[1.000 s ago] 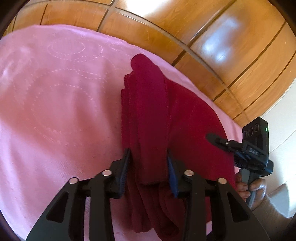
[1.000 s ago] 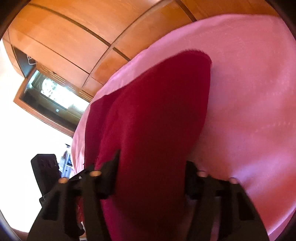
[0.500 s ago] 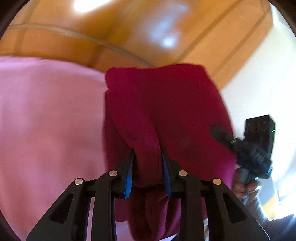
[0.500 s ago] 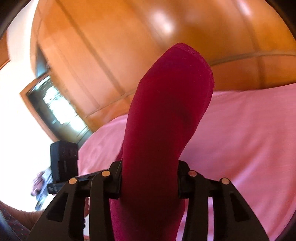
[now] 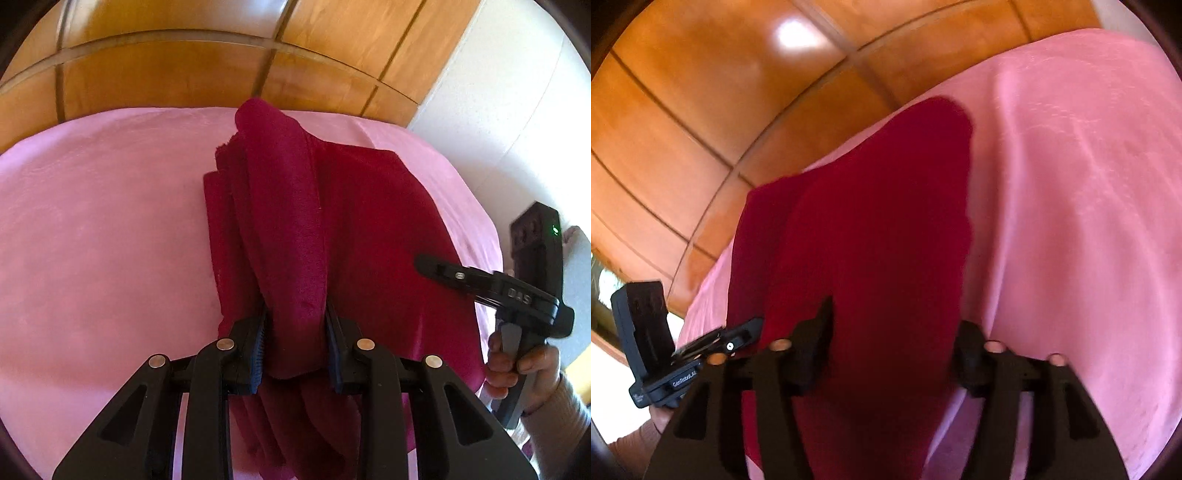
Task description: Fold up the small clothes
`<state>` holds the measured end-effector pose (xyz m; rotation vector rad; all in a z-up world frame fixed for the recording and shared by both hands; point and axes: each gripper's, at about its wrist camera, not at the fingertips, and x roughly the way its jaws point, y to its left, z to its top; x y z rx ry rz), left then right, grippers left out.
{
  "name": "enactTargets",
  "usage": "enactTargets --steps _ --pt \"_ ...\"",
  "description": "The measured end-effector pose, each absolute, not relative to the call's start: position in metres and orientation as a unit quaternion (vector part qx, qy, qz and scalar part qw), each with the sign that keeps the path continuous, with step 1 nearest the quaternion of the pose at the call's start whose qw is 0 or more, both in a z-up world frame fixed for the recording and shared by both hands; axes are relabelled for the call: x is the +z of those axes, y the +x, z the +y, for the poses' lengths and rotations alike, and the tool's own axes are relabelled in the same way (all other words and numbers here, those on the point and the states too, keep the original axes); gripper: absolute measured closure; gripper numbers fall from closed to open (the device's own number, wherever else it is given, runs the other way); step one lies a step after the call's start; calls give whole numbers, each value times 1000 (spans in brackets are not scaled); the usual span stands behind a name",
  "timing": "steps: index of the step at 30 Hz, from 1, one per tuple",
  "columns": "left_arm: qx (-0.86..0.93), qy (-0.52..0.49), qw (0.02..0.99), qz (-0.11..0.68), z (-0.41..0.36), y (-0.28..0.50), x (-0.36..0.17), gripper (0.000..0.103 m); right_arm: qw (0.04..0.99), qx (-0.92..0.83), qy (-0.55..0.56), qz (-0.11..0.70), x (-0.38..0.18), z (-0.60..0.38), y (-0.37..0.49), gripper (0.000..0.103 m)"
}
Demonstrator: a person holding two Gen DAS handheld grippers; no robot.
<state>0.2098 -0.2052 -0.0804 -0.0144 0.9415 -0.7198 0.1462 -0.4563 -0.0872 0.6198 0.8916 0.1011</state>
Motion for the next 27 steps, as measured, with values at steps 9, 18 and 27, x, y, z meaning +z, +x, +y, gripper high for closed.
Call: enactTargets --steps 9,18,27 --pt "-274 -9 867 416 -197 201 -68 76 909 32 179 374 -19 -392 148 57" --pt "-241 -4 871 427 -183 209 -81 57 894 -26 127 428 -81 -362 187 59" --pt "-203 -5 897 392 -167 181 -52 34 912 -37 137 386 -49 -354 150 32"
